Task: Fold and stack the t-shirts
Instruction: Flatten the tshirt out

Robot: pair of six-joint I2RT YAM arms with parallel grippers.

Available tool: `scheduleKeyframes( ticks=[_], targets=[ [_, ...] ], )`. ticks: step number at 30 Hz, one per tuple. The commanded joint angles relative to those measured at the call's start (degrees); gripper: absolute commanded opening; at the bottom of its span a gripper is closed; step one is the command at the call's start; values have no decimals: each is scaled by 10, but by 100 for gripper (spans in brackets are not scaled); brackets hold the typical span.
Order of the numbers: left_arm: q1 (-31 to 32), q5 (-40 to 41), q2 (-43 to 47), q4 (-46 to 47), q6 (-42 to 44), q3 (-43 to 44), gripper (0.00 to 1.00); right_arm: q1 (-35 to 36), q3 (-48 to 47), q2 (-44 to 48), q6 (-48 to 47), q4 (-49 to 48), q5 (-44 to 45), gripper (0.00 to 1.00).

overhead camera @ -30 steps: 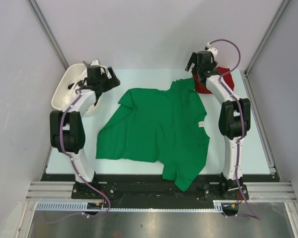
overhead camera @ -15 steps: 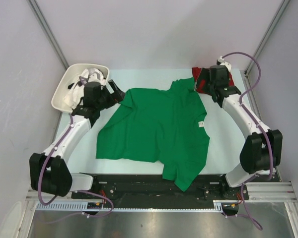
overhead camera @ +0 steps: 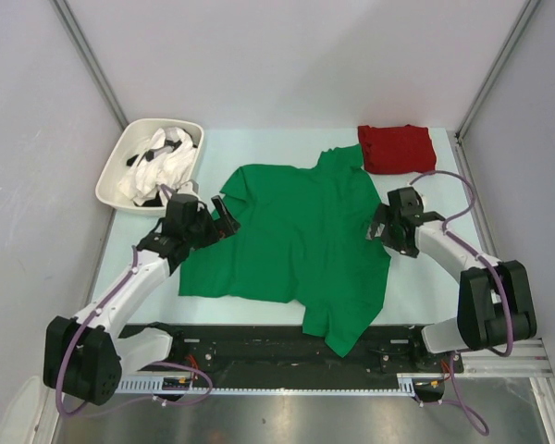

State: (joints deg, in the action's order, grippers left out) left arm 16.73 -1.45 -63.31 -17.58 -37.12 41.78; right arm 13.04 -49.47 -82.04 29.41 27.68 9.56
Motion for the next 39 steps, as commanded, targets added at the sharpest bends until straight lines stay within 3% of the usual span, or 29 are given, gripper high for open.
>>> scheduleKeyframes(
  ticks=[1,4,9,10,16,19,25,39],
  targets=[
    [8,-10,22,8,-9,-14,100,-18,23,46,34,-38,-21,100],
    [8,-6,13,15,-8,-10,100,17,22,71,31,-97,-70,100],
    [8,24,-50,21,-2,52,99,79,-21,62,29,-136,-71,100],
    [8,39,-87,19,1,85,92,87,-28,57,28,-146,-73,100],
    [8,144,-274,-54,32,243,78,122,-49,30,18,-166,-63,99],
    [8,162,-357,-75,37,336,77,132,-49,24,6,-165,-52,100],
    [8,180,-474,-99,40,422,69,132,-49,15,-16,-170,-46,100],
    [7,241,-544,-98,40,487,58,135,-45,-8,-38,-180,-56,100]
  ],
)
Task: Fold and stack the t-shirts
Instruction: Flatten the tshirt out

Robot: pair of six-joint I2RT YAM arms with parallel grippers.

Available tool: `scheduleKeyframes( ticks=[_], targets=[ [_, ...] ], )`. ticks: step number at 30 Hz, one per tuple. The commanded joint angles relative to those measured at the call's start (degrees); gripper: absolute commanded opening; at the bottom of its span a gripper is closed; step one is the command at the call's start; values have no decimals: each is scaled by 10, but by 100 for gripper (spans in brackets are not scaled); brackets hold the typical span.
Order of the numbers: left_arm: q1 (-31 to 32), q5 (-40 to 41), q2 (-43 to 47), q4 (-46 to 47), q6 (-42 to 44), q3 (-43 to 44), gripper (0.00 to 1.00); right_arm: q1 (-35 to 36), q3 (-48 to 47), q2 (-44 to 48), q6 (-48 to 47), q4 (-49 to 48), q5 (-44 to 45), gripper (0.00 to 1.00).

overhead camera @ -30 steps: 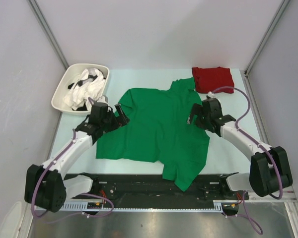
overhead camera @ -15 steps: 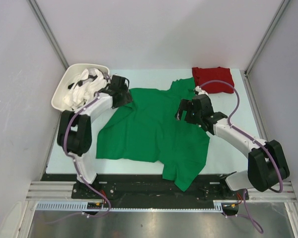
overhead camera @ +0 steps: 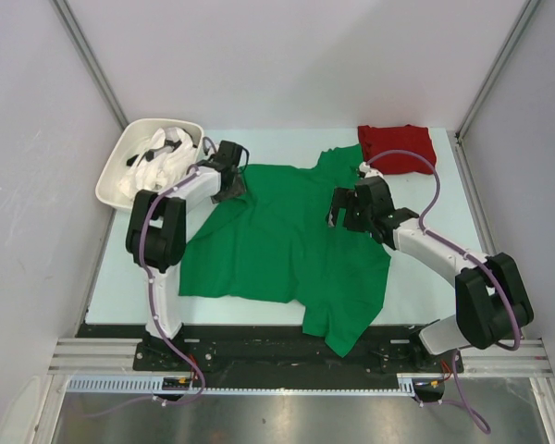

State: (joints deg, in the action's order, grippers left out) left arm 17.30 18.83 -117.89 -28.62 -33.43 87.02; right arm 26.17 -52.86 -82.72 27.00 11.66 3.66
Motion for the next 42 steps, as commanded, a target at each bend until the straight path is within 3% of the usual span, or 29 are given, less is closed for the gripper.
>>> scheduleKeyframes(
  ticks=[1,8,21,42],
  targets=[
    [1,39,0,13,6,45,58,4,-10,-2,-15,-21,4,100],
    [-2,51,-31,-5,12,82,57,5,-6,-10,-17,-27,3,100],
    [-47,12,-42,23,-28,55,54,15,0,-24,-22,-36,-5,100],
    [-50,-12,-103,2,-10,113,50,20,0,-40,-22,-43,-10,100]
  ],
)
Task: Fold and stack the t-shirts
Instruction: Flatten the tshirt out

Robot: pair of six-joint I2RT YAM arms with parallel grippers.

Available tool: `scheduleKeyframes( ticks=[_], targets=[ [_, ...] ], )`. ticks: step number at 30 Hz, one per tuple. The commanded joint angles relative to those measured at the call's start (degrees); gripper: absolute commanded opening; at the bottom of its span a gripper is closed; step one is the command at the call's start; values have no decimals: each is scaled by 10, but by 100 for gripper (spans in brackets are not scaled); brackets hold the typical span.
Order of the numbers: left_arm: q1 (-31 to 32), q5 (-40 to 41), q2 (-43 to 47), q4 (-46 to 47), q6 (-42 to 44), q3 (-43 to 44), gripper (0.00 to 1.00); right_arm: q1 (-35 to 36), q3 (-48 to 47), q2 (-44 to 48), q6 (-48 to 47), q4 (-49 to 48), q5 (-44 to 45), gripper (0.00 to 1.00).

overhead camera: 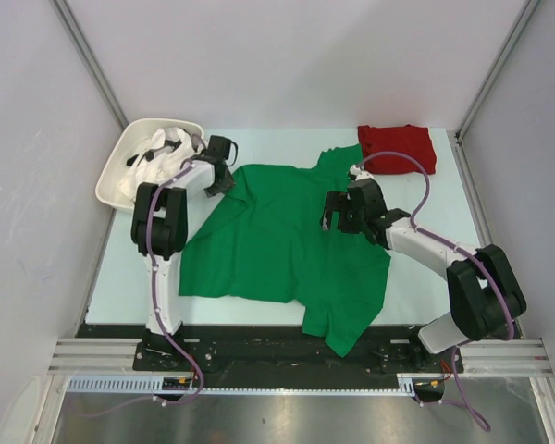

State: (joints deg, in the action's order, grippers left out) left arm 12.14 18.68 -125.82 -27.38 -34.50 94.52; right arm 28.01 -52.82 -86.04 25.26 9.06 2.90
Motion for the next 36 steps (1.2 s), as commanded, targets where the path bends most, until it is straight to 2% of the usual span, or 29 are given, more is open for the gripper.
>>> scheduleKeyframes(
  ticks=[1,5,6,10,13,14,21,29,36],
  targets=[
    [2,-11,-28,-14,2,49,48,2,0,-6,-5,-18,-3,100],
    [2,-1,-44,-31,7,72,34,2,-1,-6,-4,-12,0,100],
    [3,1,-49,-36,8,75,26,2,0,-6,-4,-12,-1,100],
    [2,5,-56,-38,12,83,23,3,0,-11,-3,-10,1,100],
    [3,7,-59,-41,16,85,10,4,-1,-13,-2,-11,0,100],
    [2,8,-59,-41,16,85,0,4,0,-14,-2,-11,0,100],
    [1,0,-29,-39,17,86,0,7,-1,-18,1,-14,1,100],
    [-18,5,-14,-78,25,153,0,13,1,-19,4,-19,-1,100],
    [-39,7,-47,-108,24,223,0,14,1,-17,2,-23,-1,100]
  ],
)
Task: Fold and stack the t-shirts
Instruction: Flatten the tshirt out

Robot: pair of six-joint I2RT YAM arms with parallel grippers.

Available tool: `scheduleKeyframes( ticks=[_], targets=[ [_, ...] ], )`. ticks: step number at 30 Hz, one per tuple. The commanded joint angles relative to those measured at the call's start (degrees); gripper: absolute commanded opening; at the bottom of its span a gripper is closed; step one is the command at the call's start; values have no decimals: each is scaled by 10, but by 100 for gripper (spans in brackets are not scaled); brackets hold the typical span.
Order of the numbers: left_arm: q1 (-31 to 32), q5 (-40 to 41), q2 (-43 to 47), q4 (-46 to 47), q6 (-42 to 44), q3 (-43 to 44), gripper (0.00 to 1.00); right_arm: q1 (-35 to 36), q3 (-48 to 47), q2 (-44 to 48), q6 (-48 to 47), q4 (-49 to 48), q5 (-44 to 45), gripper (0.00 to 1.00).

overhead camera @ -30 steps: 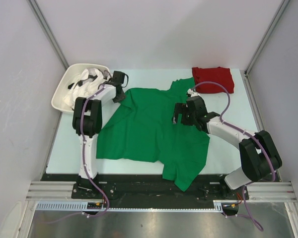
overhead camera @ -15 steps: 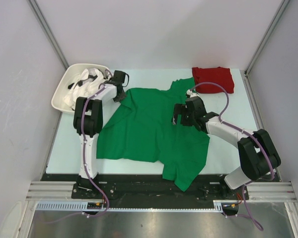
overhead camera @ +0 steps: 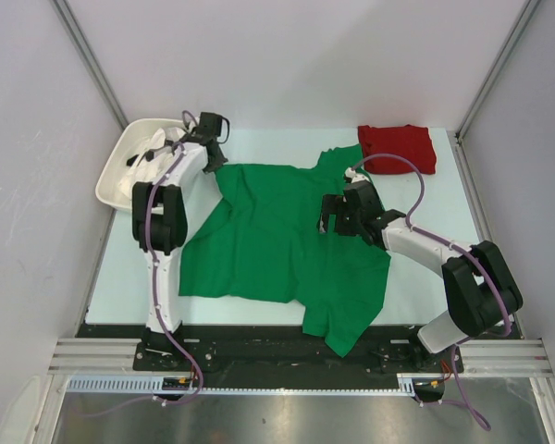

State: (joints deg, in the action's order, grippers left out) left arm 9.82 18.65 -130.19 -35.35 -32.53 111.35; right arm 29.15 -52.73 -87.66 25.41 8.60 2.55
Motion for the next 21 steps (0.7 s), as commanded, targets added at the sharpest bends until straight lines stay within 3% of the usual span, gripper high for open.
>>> scheduleKeyframes(
  ticks=[1,9,11,12,13,15,16,18,21],
  targets=[
    [-16,6,-8,-31,5,62,0,3,1,-1,0,-19,2,100],
    [-37,5,-54,-57,11,161,6,4,0,-5,3,-25,1,100],
    [-40,9,-66,-57,17,176,20,3,1,-8,3,-28,1,100],
    [-41,8,-70,-56,23,191,32,4,1,-8,4,-29,1,100],
    [-44,6,-73,-46,27,195,55,3,1,-13,5,-32,0,100],
    [-46,9,-72,-31,39,197,73,4,1,-14,8,-34,-3,100],
    [-49,8,-71,-10,41,195,90,5,0,-15,8,-38,-3,100],
    [-53,16,-58,2,40,184,100,6,1,-17,8,-38,-2,100],
    [-52,38,-5,27,31,127,100,6,1,-15,7,-38,5,100]
  ],
)
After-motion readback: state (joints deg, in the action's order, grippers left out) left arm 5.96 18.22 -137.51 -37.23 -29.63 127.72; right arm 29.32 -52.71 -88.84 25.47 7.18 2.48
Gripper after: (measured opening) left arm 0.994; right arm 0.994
